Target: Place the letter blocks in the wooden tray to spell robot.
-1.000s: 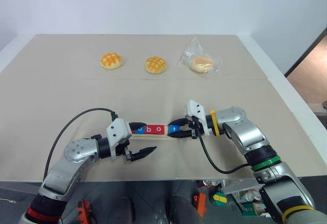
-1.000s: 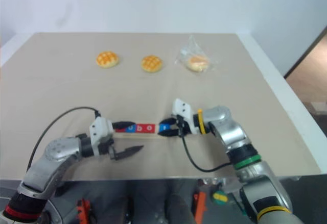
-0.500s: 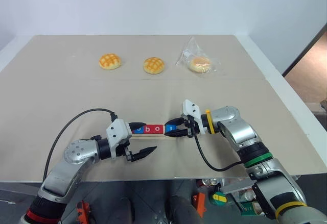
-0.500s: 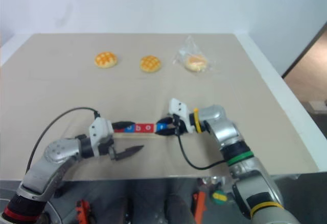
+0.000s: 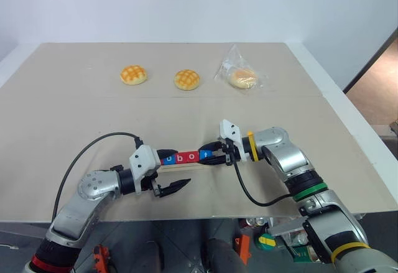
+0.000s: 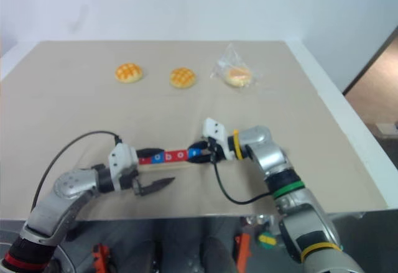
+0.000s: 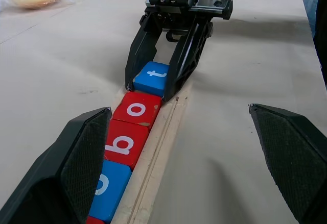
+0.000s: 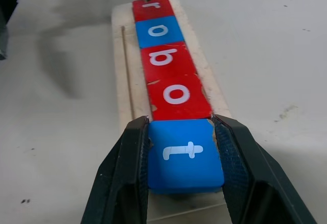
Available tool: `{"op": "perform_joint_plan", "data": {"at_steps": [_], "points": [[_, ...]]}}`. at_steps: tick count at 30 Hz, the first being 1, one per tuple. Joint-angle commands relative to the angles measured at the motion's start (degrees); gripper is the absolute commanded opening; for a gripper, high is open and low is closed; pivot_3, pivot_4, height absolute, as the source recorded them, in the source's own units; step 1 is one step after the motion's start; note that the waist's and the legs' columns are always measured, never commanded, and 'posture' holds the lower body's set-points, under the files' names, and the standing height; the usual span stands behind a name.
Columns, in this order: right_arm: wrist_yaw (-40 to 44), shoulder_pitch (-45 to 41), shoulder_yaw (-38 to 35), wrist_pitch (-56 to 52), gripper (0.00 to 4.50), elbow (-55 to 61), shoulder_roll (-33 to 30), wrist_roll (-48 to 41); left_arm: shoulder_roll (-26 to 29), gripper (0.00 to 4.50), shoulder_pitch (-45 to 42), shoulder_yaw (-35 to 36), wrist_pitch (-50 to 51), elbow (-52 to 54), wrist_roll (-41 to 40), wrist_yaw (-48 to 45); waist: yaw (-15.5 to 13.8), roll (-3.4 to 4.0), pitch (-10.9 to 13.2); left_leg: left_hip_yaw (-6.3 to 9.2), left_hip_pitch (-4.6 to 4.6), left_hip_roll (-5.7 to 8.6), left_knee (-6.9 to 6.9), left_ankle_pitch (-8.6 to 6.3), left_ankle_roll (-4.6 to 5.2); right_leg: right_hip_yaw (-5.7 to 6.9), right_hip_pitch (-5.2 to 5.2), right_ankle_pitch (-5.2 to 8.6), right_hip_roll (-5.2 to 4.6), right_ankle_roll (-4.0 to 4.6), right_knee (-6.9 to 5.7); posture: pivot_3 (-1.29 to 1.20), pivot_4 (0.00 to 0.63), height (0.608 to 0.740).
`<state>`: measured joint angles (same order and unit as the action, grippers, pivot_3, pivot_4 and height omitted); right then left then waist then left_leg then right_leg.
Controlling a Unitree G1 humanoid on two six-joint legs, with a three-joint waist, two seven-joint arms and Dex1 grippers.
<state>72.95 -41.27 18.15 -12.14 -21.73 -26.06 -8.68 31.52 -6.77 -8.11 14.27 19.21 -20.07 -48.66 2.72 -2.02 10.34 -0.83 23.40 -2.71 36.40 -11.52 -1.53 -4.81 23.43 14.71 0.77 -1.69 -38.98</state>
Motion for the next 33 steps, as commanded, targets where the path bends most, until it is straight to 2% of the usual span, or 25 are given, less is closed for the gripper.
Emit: {"op": "perform_joint_plan", "data": {"at_steps": [1,31,32,33], "points": [[1.6,-1.8,-1.0,1.2,1.26,0.4,0.2,-0.6,0.3,4.50,-0.1,0.1,0.1,2.5,0.4,0.3,0.0,0.00,0.0,0.00,0.00,0.00,0.00,0.00,0.00,0.01,0.00,0.00,0.00,0.00,0.00,0.00,0.150,0.740],[3.6,-4.4,-1.7,5.7,1.26,-6.0,1.2,0.4,0.7,4.50,0.3,-0.4,1.3,3.1,0.3,0.1,0.0,0.01,0.0,0.00,-0.01,-0.01,0.00,0.00,0.00,0.00,0.00,-0.01,0.00,0.02,0.00,0.00,0.150,0.740],[3.6,-4.5,-1.7,5.8,1.76,-6.2,1.2,0.5,0.7,4.50,0.3,-0.4,1.4,3.1,0.3,0.1,0.0,0.01,0.0,0.00,-0.01,-0.01,0.00,0.00,0.00,0.00,0.00,-0.01,0.00,0.02,0.00,0.00,0.150,0.740],[3.6,-4.6,-1.7,5.9,1.76,-6.4,1.2,0.5,0.7,4.50,0.2,-0.5,1.4,3.1,0.4,0.1,0.0,0.01,0.0,0.00,-0.01,-0.01,0.00,0.00,0.00,0.00,0.00,-0.01,0.00,0.02,0.00,0.00,0.150,0.740]]}}
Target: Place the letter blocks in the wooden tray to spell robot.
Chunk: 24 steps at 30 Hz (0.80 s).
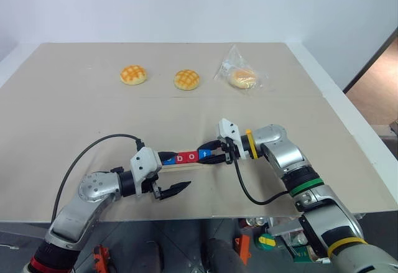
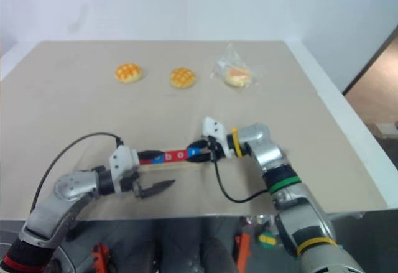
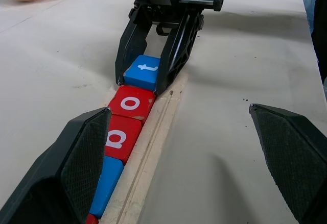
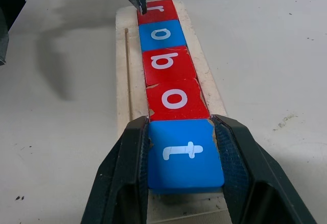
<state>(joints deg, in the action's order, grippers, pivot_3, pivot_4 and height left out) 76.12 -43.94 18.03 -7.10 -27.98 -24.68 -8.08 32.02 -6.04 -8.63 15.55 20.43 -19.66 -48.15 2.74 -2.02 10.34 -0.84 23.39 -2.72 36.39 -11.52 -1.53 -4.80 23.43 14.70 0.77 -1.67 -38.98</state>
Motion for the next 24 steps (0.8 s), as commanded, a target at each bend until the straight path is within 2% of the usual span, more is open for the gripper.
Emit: {"op": "perform_joint_plan", "data": {"at_steps": [1,24], "points": [[0.5,-2.1,-1.5,1.2,1.76,-0.5,-0.2,0.1,0.2,4.50,-0.5,0.0,0.1,1.9,0.0,-0.4,0.0,0.00,0.0,0.00,0.00,0.00,0.00,0.00,0.00,0.00,0.00,0.00,0.00,0.00,0.00,0.00,0.150,0.740],[3.1,-3.2,-2.0,3.2,1.76,-2.8,-0.6,-0.2,-2.4,4.50,-0.5,2.5,2.2,2.8,-4.0,2.4,0.0,0.00,0.0,0.00,0.00,0.01,0.00,0.00,0.00,0.00,0.00,0.00,-0.01,0.00,0.00,0.00,0.150,0.740]]}}
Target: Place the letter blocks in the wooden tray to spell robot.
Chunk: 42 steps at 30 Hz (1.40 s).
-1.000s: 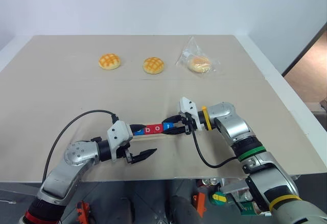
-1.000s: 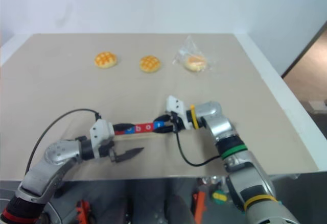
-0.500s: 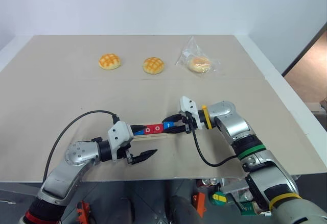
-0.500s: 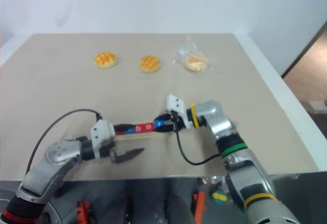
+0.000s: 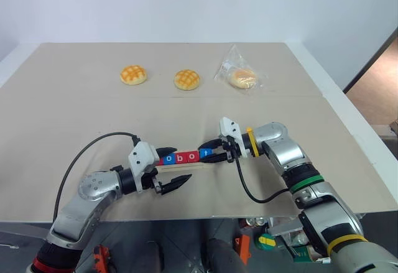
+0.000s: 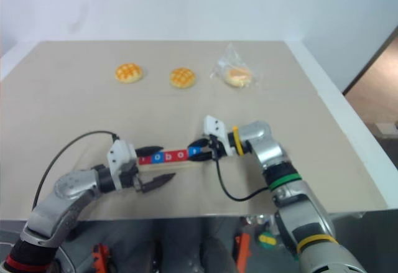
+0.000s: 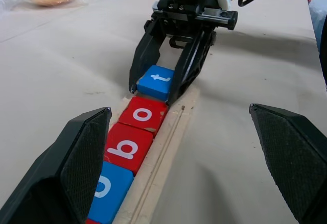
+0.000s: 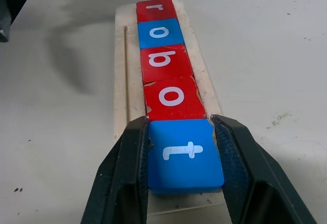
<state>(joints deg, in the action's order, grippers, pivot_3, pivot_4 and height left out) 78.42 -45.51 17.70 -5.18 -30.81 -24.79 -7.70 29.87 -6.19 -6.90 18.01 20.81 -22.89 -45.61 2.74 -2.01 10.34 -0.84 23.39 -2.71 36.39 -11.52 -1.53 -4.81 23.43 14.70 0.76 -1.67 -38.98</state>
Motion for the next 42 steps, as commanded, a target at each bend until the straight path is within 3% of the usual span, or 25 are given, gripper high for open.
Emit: {"op": "perform_joint_plan", "data": {"at_steps": [1,42], "points": [[1.1,-1.7,-1.7,1.4,1.76,-0.2,-0.5,-0.6,-0.2,4.50,-0.3,0.7,-0.3,2.5,-0.7,-0.1,0.0,0.00,0.0,0.00,0.00,0.00,0.00,0.00,0.00,0.00,0.00,0.00,0.00,0.00,0.00,0.00,0.150,0.740],[3.2,-4.2,-3.1,3.9,1.76,-3.4,1.6,-1.8,0.4,4.50,0.5,-0.6,-0.1,3.2,0.5,-0.2,0.0,0.00,0.0,0.00,0.00,-0.01,0.00,0.00,0.00,0.00,0.00,-0.02,0.01,0.04,0.00,0.00,0.150,0.740]]}}
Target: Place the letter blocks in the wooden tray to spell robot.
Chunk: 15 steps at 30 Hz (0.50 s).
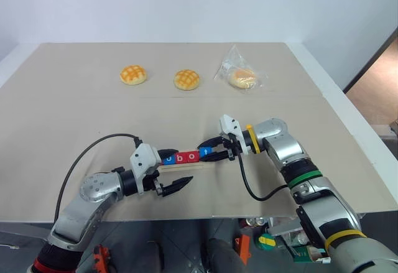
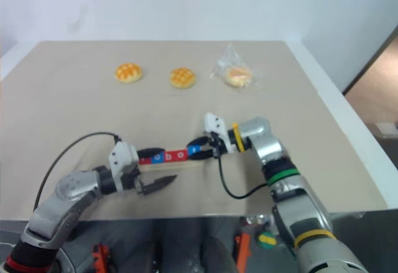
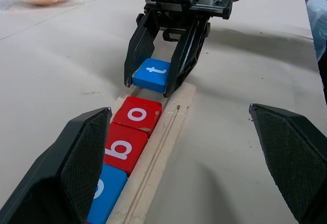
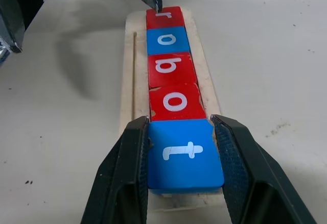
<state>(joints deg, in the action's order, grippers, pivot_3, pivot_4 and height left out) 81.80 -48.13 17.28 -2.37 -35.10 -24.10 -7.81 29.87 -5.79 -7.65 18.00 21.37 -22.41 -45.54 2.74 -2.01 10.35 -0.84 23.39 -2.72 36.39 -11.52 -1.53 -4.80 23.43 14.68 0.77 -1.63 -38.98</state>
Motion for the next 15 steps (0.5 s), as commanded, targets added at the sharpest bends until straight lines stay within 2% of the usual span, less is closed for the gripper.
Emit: {"op": "perform_joint_plan", "data": {"at_steps": [1,15], "points": [[-0.2,-1.6,-2.6,1.4,1.76,0.8,0.9,-1.5,0.4,4.50,0.1,0.1,-0.1,2.6,0.1,-0.3,0.0,0.00,0.0,0.00,0.00,0.00,0.00,0.00,0.00,0.00,0.00,0.00,0.00,0.00,0.00,0.00,0.150,0.740],[2.0,-2.2,-1.9,6.0,1.76,-1.9,0.4,1.1,0.8,4.50,0.4,-0.1,-0.2,2.6,0.2,-0.3,0.0,0.01,0.0,-0.01,0.00,0.00,0.00,0.00,0.00,0.00,0.00,0.00,-0.01,0.00,0.00,0.00,0.150,0.740]]}}
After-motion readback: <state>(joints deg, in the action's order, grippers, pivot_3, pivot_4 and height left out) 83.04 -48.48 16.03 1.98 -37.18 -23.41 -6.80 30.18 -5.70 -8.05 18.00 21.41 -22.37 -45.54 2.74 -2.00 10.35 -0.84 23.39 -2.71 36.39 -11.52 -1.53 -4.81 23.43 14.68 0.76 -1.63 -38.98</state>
